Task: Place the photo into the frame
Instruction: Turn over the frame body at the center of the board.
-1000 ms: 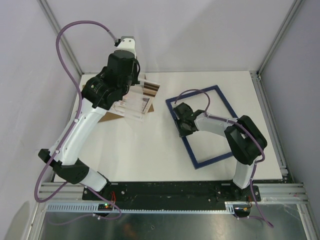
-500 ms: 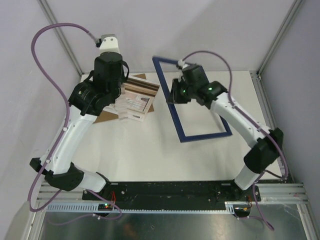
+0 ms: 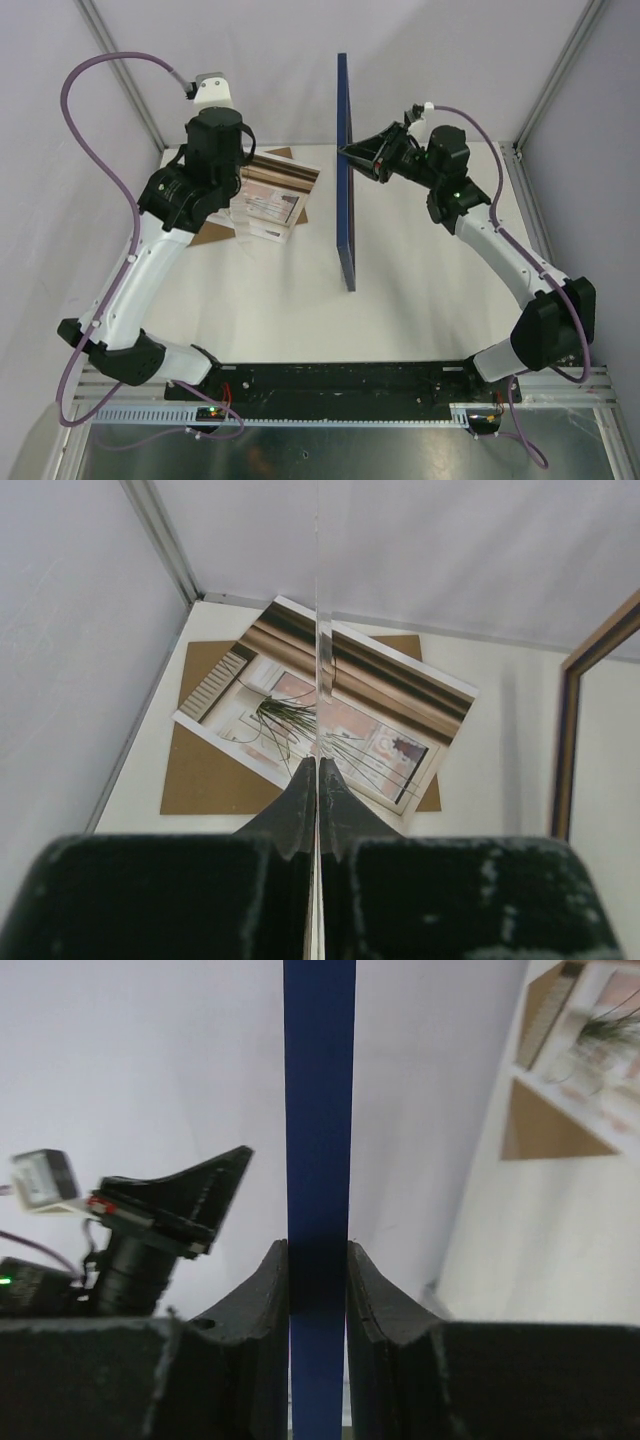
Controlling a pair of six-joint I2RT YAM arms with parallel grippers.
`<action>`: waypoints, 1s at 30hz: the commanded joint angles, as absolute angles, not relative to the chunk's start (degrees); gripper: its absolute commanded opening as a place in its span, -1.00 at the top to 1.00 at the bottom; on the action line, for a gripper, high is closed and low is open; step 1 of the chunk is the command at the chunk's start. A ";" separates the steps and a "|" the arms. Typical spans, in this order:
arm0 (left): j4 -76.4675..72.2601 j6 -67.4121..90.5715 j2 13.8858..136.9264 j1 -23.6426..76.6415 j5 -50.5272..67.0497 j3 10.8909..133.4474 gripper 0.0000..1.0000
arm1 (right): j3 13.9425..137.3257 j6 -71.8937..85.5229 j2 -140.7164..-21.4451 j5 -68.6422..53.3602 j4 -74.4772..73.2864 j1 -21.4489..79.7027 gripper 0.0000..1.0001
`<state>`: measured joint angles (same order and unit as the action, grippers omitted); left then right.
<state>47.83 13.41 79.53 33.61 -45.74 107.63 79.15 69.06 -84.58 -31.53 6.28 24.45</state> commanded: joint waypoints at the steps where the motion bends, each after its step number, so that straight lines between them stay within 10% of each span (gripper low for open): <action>1: 43.89 15.29 78.58 33.14 -44.86 106.54 1.00 | 74.48 87.98 -81.87 -36.06 34.89 23.12 1.00; 20: 43.27 15.60 79.78 33.00 -42.05 104.76 1.00 | 46.82 105.52 -82.33 -35.76 66.90 18.49 0.97; 30: 43.18 16.07 80.24 33.05 -41.22 104.22 1.00 | 39.45 102.77 -78.86 -40.15 62.45 14.12 0.41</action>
<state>45.95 14.61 80.40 33.45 -41.47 104.09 41.06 104.44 -83.15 -37.41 60.31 16.01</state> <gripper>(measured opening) 0.006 0.245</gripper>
